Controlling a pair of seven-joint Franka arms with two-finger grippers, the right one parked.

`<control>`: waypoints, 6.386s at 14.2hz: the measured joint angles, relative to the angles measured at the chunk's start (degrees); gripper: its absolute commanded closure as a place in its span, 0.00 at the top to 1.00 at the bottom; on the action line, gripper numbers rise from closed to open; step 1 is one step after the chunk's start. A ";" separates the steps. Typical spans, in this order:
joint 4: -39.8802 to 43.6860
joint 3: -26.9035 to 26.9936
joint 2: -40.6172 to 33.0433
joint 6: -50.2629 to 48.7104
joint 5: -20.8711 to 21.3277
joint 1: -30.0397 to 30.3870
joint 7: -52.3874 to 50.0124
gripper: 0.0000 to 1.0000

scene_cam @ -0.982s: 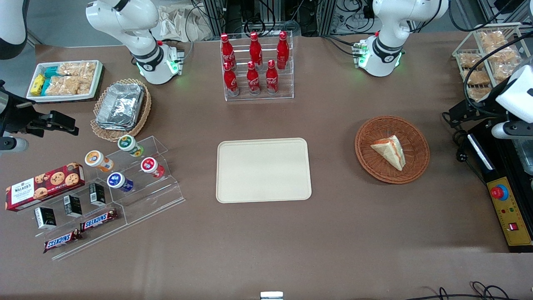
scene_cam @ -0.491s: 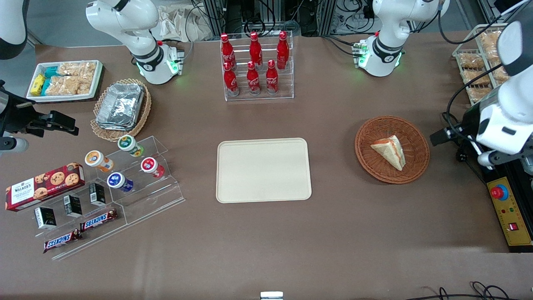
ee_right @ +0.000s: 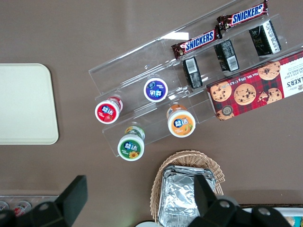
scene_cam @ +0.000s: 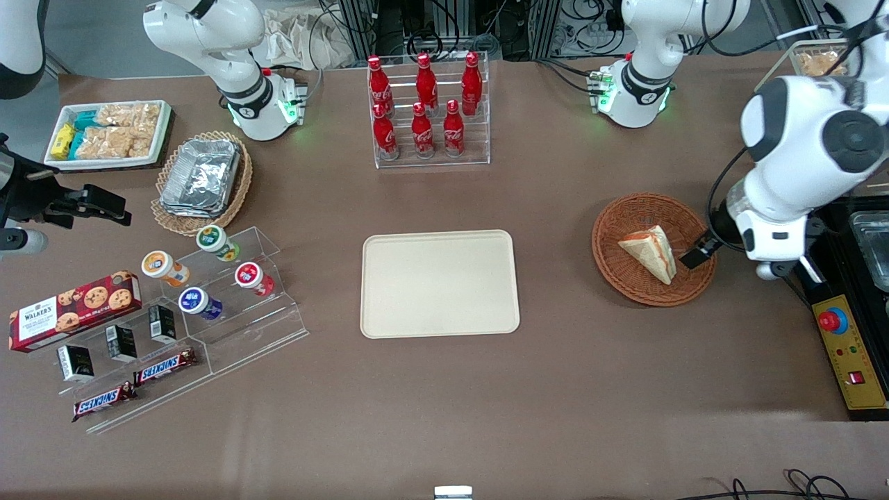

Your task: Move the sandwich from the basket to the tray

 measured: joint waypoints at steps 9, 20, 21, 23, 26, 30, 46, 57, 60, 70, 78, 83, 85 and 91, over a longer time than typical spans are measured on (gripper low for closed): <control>-12.48 0.03 6.16 17.21 -0.08 0.07 -9.24 1.00; -16.90 0.17 9.21 25.34 -0.15 0.13 -9.31 0.01; -16.60 0.17 9.07 25.59 -0.15 0.12 -9.41 0.00; -15.82 0.03 8.80 26.23 -0.15 0.06 -9.52 0.00; -14.59 -0.17 7.99 26.12 -0.15 0.01 -9.77 0.00; -12.77 -0.25 5.77 20.73 -0.14 -0.02 -10.08 0.00; 22.62 -6.41 1.52 -27.12 -4.73 -0.70 4.99 0.00; 32.97 -25.19 11.33 -27.40 -5.61 -3.01 12.83 0.00; 32.90 -25.26 17.64 -17.31 -4.43 -5.99 12.99 0.00; 33.22 -25.24 38.66 6.32 8.14 -10.73 9.14 0.00; 33.87 -25.29 41.60 7.16 12.51 -12.37 8.96 1.00; 36.20 -25.32 38.81 4.15 13.96 -13.01 8.58 1.00; 36.94 -25.32 35.04 1.72 13.96 -12.99 8.58 1.00; 37.73 -25.05 18.96 -12.07 13.39 -10.11 8.42 1.00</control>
